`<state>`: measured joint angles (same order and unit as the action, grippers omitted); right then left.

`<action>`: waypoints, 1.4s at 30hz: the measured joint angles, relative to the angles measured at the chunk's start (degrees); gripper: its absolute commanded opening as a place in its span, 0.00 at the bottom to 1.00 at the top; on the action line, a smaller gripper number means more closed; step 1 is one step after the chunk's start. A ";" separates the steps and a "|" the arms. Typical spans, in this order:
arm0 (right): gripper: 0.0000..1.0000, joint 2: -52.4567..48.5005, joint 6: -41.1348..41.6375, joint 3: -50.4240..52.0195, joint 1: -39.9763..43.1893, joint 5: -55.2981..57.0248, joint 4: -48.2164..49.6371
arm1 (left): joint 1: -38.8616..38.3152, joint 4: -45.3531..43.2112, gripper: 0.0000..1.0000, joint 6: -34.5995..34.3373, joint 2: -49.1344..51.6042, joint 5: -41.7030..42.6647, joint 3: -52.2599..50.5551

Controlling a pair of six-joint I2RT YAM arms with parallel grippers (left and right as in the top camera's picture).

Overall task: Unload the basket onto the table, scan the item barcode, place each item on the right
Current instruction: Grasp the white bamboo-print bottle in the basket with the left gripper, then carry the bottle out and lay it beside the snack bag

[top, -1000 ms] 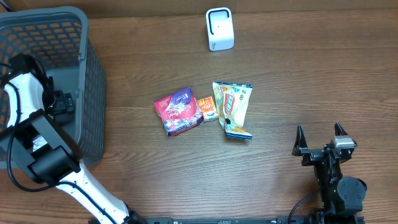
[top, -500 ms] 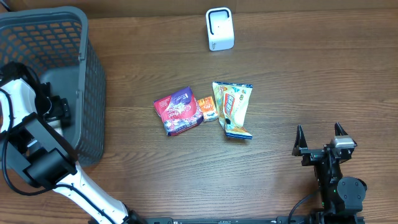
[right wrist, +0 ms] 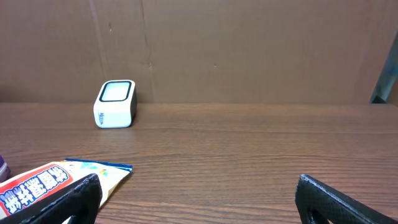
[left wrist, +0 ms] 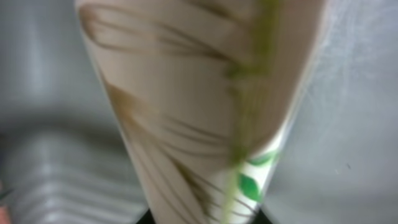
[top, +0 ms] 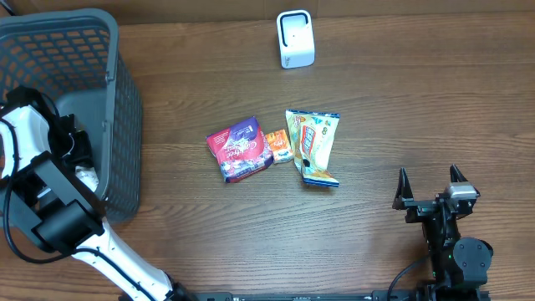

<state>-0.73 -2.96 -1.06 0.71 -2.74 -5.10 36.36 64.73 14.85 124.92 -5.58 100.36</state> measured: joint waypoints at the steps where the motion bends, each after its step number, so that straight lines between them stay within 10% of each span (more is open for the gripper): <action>1: 1.00 0.00 -0.02 0.00 0.00 0.02 -0.02 | 0.00 0.22 0.04 -0.24 -0.48 -0.04 0.11; 31: 1.00 0.00 -0.02 0.00 0.00 0.02 0.00 | -0.76 30.64 0.04 -11.63 2.58 40.87 66.03; 42: 1.00 0.00 -0.02 0.00 0.00 0.02 -0.02 | -6.45 32.33 0.04 -14.93 1.95 61.70 71.54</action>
<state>-0.73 -2.98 -1.06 0.71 -2.72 -5.13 29.91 97.06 -0.08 126.87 56.12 171.89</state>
